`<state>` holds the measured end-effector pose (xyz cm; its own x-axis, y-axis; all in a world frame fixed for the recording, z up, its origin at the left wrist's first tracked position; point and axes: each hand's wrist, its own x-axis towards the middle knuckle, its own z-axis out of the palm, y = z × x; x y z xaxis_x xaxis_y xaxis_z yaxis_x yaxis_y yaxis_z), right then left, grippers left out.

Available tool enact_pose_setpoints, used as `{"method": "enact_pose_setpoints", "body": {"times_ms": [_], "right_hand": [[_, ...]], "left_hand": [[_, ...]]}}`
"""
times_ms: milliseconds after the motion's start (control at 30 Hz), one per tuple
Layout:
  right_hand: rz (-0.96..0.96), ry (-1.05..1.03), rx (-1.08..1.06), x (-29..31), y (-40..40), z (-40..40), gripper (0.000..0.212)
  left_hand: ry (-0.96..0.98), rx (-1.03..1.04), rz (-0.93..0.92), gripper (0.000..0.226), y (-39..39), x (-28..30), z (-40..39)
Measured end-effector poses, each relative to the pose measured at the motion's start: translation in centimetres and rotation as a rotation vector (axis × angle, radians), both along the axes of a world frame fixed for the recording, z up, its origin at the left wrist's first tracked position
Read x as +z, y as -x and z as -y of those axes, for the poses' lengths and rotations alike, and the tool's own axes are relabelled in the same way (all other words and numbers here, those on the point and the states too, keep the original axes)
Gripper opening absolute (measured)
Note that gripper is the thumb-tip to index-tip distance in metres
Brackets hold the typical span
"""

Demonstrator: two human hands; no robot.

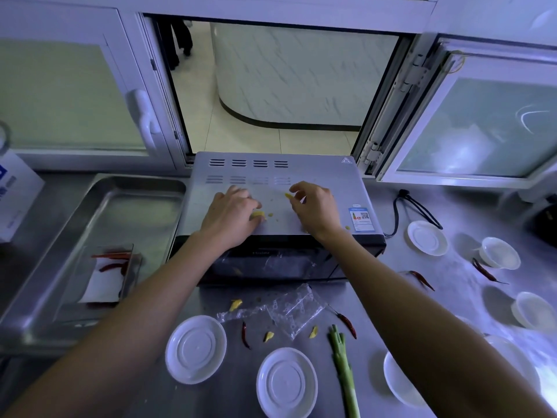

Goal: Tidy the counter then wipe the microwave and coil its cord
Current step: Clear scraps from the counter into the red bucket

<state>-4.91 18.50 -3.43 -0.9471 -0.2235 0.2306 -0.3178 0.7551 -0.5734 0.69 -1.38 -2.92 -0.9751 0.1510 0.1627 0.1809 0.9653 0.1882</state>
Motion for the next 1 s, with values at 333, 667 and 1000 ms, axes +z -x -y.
{"method": "enact_pose_setpoints", "body": {"times_ms": [333,667,1000], "right_hand": [[-0.035,0.039,0.001,-0.8,-1.9,-0.6,0.016],[-0.047,0.07,-0.031,-0.5,-3.6,-1.5,0.01],[-0.097,0.11,-0.231,0.7,-7.0,-5.9,0.006]], "left_hand": [[0.007,0.063,0.021,0.03,0.1,-0.4,-1.1],[-0.123,-0.005,-0.033,0.011,-0.4,0.0,-1.4],[-0.379,-0.217,-0.064,0.014,0.5,0.8,-5.7]]}}
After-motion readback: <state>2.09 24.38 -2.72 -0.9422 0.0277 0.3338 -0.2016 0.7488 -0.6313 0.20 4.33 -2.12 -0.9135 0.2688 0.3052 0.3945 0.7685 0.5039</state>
